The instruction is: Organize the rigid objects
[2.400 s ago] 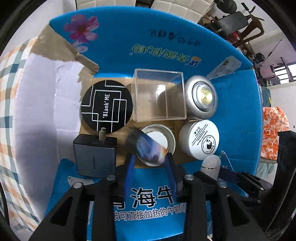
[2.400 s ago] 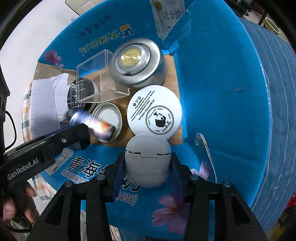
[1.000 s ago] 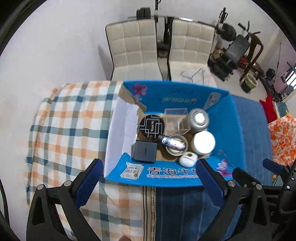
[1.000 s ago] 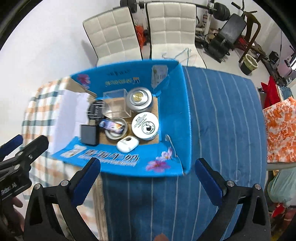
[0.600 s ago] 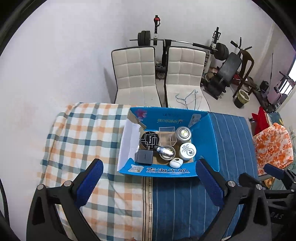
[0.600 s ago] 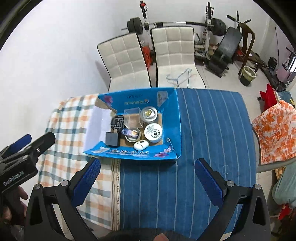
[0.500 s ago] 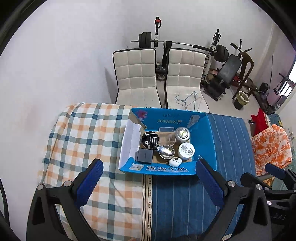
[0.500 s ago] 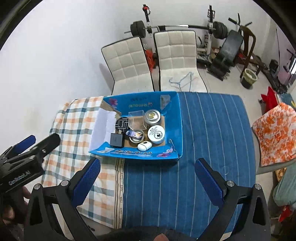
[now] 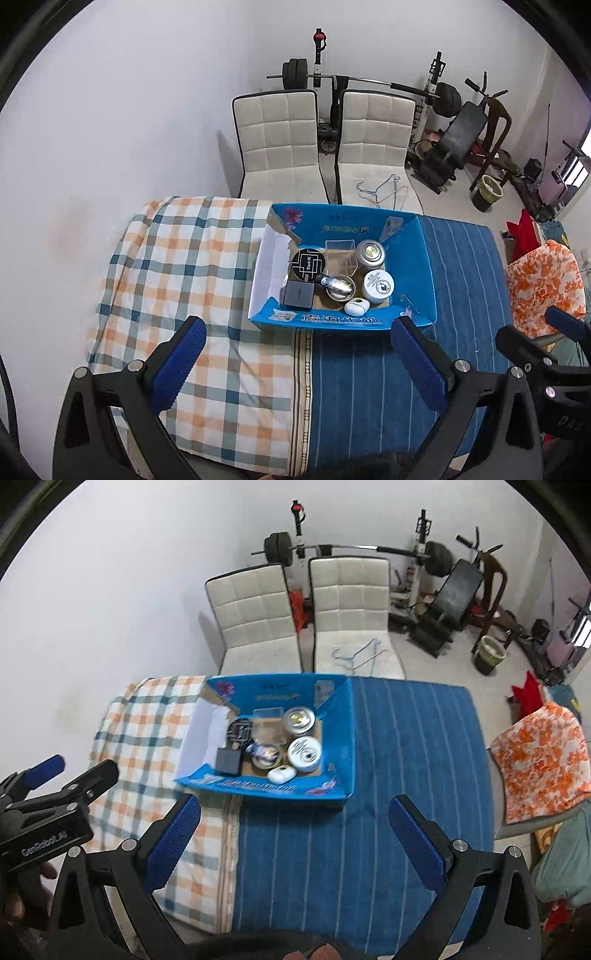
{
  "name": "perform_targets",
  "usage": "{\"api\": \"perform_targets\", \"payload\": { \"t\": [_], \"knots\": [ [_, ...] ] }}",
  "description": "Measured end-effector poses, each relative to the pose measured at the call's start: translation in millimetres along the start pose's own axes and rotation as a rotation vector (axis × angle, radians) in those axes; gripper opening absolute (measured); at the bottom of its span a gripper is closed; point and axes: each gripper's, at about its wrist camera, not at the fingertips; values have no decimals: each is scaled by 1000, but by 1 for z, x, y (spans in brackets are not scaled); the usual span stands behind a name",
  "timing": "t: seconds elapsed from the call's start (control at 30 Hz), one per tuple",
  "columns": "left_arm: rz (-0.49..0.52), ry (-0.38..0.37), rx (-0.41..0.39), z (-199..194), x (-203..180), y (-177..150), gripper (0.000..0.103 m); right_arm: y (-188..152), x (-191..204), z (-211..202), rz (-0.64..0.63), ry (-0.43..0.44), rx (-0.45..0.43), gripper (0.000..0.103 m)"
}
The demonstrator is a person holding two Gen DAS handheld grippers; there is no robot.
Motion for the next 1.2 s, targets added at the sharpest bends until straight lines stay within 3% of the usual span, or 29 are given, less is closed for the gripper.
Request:
{"api": "perform_targets", "payload": {
  "t": [0.3, 0.67, 1.2],
  "knots": [
    [-2, 21, -10, 15, 4, 7, 103, 15, -5, 24, 14, -68, -8, 103],
    [1, 31, -7, 25, 7, 12, 103, 15, -10, 50, 31, -89, 21, 103],
    [4, 38, -2, 32, 5, 8, 103, 14, -16, 51, 32, -100, 29, 103]
  ]
}}
Point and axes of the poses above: each gripper's, at about its wrist camera, not at the fingertips, and z roughly the way its jaws point, x to its left, y to its top, and after that the axes turned 3 degrees about -y, right-handed
